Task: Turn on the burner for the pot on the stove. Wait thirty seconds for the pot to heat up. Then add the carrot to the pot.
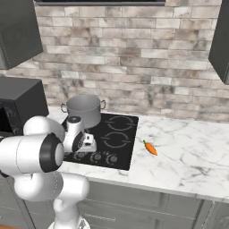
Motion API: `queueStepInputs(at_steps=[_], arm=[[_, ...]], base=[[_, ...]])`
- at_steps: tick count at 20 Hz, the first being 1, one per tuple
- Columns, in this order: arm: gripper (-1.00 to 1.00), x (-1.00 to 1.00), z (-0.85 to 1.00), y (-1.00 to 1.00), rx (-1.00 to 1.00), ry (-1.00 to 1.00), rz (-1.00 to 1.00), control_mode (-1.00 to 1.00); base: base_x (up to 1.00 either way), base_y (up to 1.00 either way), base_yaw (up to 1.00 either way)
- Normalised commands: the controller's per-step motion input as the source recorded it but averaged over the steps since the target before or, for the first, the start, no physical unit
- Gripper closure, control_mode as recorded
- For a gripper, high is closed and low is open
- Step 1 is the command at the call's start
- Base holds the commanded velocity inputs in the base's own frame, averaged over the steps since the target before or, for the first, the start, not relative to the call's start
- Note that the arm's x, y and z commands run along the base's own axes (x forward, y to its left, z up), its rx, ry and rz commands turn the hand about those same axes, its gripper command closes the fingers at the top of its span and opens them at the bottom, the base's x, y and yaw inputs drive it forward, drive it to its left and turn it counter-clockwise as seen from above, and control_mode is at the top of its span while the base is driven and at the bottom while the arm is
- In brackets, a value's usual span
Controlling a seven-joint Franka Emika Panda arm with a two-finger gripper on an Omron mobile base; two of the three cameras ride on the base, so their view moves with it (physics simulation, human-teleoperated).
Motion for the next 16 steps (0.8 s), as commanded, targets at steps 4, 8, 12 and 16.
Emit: queueStepInputs(at_steps=[4,8,12,16], arm=[[1.0,-0.21,-0.5,0.0,0.0,0.01,0.27,-1.0],[1.0,-0.23,-0.49,0.0,0.0,0.0,0.31,-1.0],[1.0,-0.18,-0.5,0.0,0.0,0.0,0.31,-1.0],[1.0,-0.15,-0.53,0.0,0.0,0.0,0.33,-1.0]], base=[[0.0,0.0,0.0],[0.0,0.0,0.0],[0.0,0.0,0.0],[0.0,0.0,0.0]])
